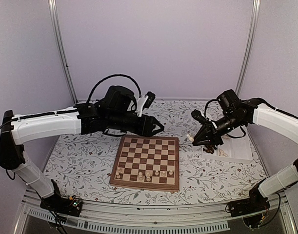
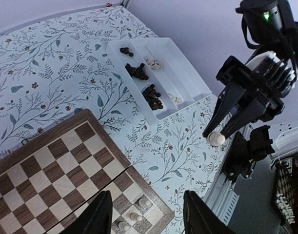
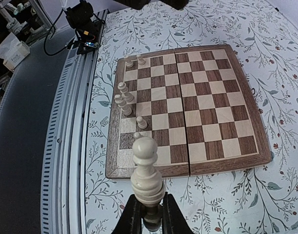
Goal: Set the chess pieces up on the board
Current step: Place the chess piece on the chessboard.
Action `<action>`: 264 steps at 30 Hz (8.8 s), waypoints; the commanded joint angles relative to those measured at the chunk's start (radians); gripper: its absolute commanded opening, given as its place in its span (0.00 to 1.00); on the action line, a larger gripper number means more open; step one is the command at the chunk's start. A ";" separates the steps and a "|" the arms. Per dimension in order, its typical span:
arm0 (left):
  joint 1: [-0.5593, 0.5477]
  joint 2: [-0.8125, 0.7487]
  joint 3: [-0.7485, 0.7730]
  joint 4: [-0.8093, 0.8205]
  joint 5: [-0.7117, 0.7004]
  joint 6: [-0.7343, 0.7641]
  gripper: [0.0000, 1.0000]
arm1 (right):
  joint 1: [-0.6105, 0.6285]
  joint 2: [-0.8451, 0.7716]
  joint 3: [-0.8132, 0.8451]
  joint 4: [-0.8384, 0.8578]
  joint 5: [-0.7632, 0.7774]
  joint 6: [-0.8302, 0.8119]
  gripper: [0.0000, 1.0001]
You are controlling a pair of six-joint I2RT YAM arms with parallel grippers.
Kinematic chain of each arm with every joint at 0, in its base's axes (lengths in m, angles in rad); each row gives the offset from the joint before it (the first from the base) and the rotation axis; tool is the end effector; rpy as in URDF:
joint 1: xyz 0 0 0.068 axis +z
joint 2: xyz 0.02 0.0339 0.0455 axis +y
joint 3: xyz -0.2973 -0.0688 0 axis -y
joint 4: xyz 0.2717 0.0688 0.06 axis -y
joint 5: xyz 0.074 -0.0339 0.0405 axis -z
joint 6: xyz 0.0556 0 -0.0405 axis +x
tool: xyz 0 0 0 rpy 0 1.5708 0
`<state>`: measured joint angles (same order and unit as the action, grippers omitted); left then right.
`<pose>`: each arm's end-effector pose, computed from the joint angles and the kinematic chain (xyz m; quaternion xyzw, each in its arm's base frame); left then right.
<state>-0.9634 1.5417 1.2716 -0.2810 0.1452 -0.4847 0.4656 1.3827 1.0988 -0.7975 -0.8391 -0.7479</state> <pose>0.2212 -0.3323 0.3284 0.2408 0.8373 -0.3699 0.3227 0.2444 0.1691 0.2889 -0.5863 0.6716 0.3602 0.2747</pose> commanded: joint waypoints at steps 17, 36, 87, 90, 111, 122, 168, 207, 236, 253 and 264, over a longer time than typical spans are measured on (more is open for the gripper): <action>-0.100 0.259 0.162 0.225 0.198 -0.044 0.44 | 0.090 0.027 0.031 -0.020 0.037 0.054 0.08; -0.106 0.308 0.204 0.171 0.240 -0.039 0.29 | 0.092 0.026 0.032 -0.010 0.044 0.067 0.08; -0.112 0.125 -0.149 -0.504 -0.287 0.002 0.00 | 0.091 0.051 -0.178 0.180 0.143 0.094 0.07; -0.112 0.140 -0.154 -0.503 -0.286 0.002 0.00 | 0.091 0.050 -0.178 0.181 0.143 0.096 0.07; -0.118 0.184 -0.131 -0.514 -0.309 0.000 0.23 | 0.092 0.047 -0.176 0.175 0.140 0.097 0.07; -0.130 0.029 -0.098 -0.482 -0.349 -0.028 0.36 | 0.096 0.052 -0.099 0.118 0.142 0.085 0.08; -0.128 0.126 -0.246 0.557 0.175 -0.356 0.27 | 0.368 0.138 0.194 0.008 0.332 0.081 0.10; -0.106 0.073 -0.356 0.899 0.112 -0.364 0.06 | -0.016 0.035 0.160 0.200 -0.250 0.429 0.52; -0.082 0.188 -0.280 1.163 0.047 -0.407 0.05 | 0.010 0.084 0.062 0.354 -0.448 0.663 0.31; -0.060 0.048 -0.238 0.724 -0.004 -0.185 0.31 | 0.041 0.093 0.192 0.113 -0.153 0.427 0.01; 0.001 -0.360 -0.373 0.144 -0.392 -0.112 0.41 | 0.426 0.174 0.272 -0.071 0.448 0.146 0.01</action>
<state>-0.9848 1.2629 0.9714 0.0853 -0.1070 -0.6163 0.7910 1.5013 1.3354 -0.7742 -0.6605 -0.4854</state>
